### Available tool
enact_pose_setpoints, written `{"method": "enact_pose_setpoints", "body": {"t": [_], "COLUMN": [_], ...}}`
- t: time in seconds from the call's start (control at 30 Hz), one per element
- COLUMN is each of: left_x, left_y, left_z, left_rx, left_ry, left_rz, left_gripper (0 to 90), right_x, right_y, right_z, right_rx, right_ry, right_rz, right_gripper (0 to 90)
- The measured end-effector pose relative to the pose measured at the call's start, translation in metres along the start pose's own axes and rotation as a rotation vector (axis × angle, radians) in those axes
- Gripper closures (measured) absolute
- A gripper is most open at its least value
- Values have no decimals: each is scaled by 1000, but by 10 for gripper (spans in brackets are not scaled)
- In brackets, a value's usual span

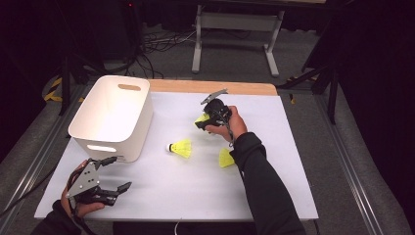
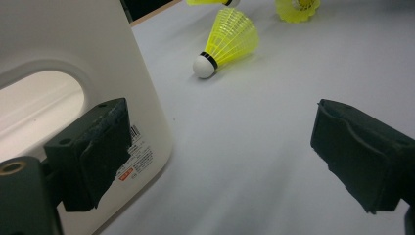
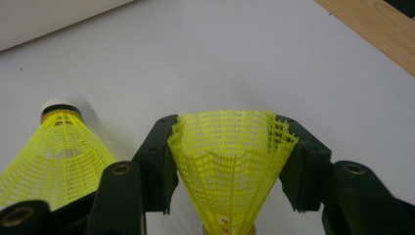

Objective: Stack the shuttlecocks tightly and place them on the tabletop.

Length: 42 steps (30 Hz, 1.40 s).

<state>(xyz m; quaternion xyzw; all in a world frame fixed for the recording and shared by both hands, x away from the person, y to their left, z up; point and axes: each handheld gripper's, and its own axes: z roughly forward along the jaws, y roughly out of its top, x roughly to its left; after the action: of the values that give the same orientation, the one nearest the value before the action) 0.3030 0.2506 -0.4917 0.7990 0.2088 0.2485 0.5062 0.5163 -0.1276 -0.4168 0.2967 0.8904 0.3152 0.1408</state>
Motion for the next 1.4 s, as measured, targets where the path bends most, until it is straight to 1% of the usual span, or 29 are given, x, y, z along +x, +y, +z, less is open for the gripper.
{"method": "enact_pose_setpoints", "body": {"t": [0.1, 0.13, 0.2, 0.23, 0.3, 0.47, 0.53, 0.57, 0.63, 0.7, 0.8, 0.9, 0.93, 0.97, 1.03, 1.07, 1.1, 1.13, 1.17, 1.2, 1.33, 1.37, 1.4], "left_x": [-1, -1, -2, -2, -1, -1, -1, -1, -2, -2, -2, -2, -2, -2, -2, -2, -2, -2, -2, -2, -2, -2, -2], "left_y": [0, 1, 1, 1, 1, 1, 1, 1, 1, 1, 1, 2, 2, 2, 2, 2, 2, 2, 2, 2, 2, 2, 2], "left_z": [2, 2, 2, 2, 2, 3, 3, 3, 2, 2, 2, 2, 2, 2, 2, 2, 2, 2, 2, 3, 3, 3, 3], "left_rx": [10, 10, 9, 11, 12, 13, 15, 13, 12, 12, 13, 11, 11, 11, 11, 11, 9, 9, 10, 11, 13, 11, 11], "left_ry": [5, 4, 4, 5, 5, 0, 2, 1, 0, 3, 3, 4, 4, 3, 4, 4, 2, 2, 2, 1, -1, -4, -4], "left_rz": [4, 2, 7, 6, 6, 1, 8, 7, 8, 9, 9, 11, 11, 11, 10, 10, 8, 8, 10, 10, 11, 10, 10], "left_gripper": [89, 90, 91, 91, 91, 91, 91, 91, 91, 91, 91, 91, 91, 91, 91, 91, 91, 91, 91, 91, 90, 90, 90], "right_x": [0, -1, 0, -1, -1, -1, -4, -6, -9, -10, -12, -17, -17, -20, -22, -22, -24, -24, -25, -26, -29, -31, -31], "right_y": [-2, -4, -6, -8, -10, -16, -20, -22, -28, -30, -38, -46, -46, -52, -58, -58, -64, -64, -69, -71, -78, -82, -82], "right_z": [0, 1, 2, 3, 5, 6, 5, 4, -1, -3, -9, -15, -15, -18, -21, -21, -24, -24, -27, -28, -30, -30, -30], "right_rx": [-23, -25, -28, -38, -41, -40, -41, -42, -52, -55, -62, -57, -57, -65, -65, -65, -64, -64, -70, -67, -54, -37, -37], "right_ry": [-6, 0, -1, 4, 13, 12, 9, 13, 27, 26, 23, 13, 13, 13, 10, 10, 9, 9, 11, 15, 9, 2, 2], "right_rz": [-6, -10, -9, -4, -1, -4, 7, 18, 28, 30, 35, 44, 44, 49, 53, 53, 47, 47, 47, 47, 44, 38, 38], "right_gripper": [444, 445, 432, 432, 435, 431, 425, 406, 404, 401, 382, 371, 371, 385, 386, 386, 394, 394, 401, 399, 385, 382, 382]}}
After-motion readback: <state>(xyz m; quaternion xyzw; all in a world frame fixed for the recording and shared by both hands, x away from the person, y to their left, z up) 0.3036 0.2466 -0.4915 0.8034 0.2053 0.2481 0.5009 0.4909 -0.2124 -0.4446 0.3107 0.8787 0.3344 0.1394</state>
